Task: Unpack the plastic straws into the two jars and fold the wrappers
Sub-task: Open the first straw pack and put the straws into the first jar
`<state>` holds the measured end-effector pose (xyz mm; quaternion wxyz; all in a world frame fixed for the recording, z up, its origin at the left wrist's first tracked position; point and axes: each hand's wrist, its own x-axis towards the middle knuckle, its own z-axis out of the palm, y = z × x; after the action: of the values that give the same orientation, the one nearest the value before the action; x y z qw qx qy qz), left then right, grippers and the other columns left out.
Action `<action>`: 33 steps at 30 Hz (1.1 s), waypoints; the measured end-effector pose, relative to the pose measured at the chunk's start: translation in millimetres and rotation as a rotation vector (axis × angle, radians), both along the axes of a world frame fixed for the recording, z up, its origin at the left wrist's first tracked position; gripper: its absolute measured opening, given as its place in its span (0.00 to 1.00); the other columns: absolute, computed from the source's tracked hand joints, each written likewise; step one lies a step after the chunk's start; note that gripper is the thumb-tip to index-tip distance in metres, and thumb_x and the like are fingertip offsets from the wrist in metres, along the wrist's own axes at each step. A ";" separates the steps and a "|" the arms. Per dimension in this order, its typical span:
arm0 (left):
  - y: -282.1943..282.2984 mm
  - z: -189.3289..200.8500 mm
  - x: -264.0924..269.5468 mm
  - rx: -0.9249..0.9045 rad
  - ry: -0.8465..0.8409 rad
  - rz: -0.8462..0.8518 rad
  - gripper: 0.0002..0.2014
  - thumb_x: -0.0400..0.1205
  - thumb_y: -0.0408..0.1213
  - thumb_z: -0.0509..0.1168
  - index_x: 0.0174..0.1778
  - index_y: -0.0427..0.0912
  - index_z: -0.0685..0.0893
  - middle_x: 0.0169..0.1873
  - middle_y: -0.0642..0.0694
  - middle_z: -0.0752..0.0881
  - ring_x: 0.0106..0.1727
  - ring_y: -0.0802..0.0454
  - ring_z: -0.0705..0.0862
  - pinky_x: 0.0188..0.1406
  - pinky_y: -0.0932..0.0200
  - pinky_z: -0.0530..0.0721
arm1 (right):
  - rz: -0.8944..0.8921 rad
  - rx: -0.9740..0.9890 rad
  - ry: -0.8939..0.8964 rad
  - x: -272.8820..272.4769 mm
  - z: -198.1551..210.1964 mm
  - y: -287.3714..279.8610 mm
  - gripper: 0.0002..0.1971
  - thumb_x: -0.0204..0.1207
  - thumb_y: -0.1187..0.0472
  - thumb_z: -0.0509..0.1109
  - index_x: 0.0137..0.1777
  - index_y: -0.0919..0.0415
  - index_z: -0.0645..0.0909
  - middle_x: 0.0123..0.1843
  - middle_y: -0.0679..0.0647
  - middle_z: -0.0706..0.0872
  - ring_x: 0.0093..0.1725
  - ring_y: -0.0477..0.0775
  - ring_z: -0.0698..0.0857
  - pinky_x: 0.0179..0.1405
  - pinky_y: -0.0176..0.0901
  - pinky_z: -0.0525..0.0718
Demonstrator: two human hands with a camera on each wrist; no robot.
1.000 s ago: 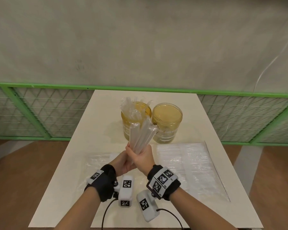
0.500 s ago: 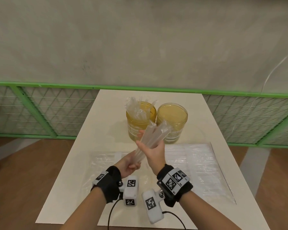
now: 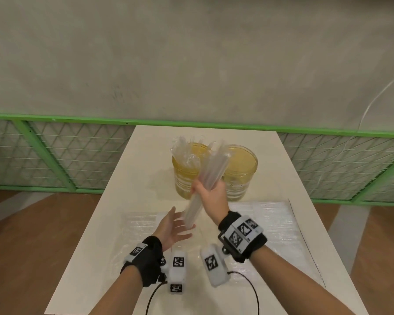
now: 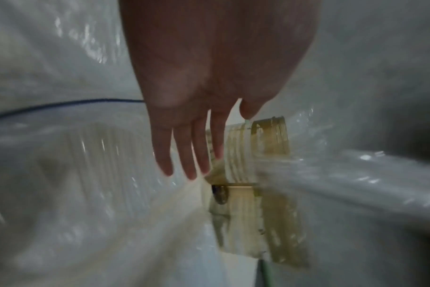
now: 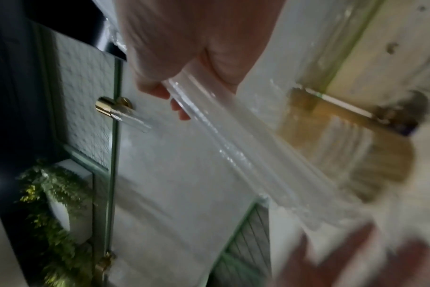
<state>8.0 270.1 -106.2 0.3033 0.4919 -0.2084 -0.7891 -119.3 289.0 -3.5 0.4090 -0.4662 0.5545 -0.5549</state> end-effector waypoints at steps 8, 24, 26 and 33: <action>7.1 -20.1 2.4 -0.392 -0.717 0.042 0.07 0.79 0.25 0.61 0.50 0.37 0.82 0.41 0.41 0.83 0.27 0.52 0.79 0.23 0.68 0.73 | -0.382 -0.240 -0.126 -50.4 68.3 -101.8 0.05 0.76 0.67 0.69 0.47 0.70 0.82 0.36 0.46 0.83 0.32 0.32 0.82 0.34 0.25 0.81; -7.3 -34.2 11.3 -0.215 -0.658 -0.032 0.25 0.79 0.24 0.64 0.72 0.34 0.67 0.51 0.37 0.77 0.32 0.50 0.78 0.31 0.61 0.79 | -0.247 0.025 0.087 -32.3 -29.8 -157.9 0.20 0.77 0.57 0.71 0.66 0.68 0.77 0.57 0.59 0.86 0.55 0.54 0.83 0.53 0.40 0.79; -9.5 -35.2 11.3 -0.203 -0.659 -0.048 0.26 0.78 0.23 0.64 0.72 0.34 0.67 0.51 0.37 0.76 0.31 0.50 0.78 0.30 0.61 0.79 | -0.166 0.099 0.156 -34.9 -38.7 -158.8 0.23 0.76 0.56 0.72 0.67 0.67 0.78 0.60 0.60 0.86 0.59 0.57 0.84 0.59 0.43 0.80; -15.2 -39.6 9.6 -0.233 -0.746 -0.103 0.19 0.75 0.23 0.67 0.62 0.34 0.74 0.44 0.41 0.78 0.30 0.52 0.78 0.27 0.63 0.77 | 0.069 0.128 0.275 -50.6 -23.5 -154.4 0.41 0.65 0.59 0.81 0.76 0.55 0.65 0.71 0.54 0.75 0.70 0.51 0.73 0.70 0.47 0.73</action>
<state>17.6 254.9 -145.8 0.2204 0.6959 -0.4170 -0.5415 -170.0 134.5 -27.0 0.3769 -0.5295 0.6232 -0.4350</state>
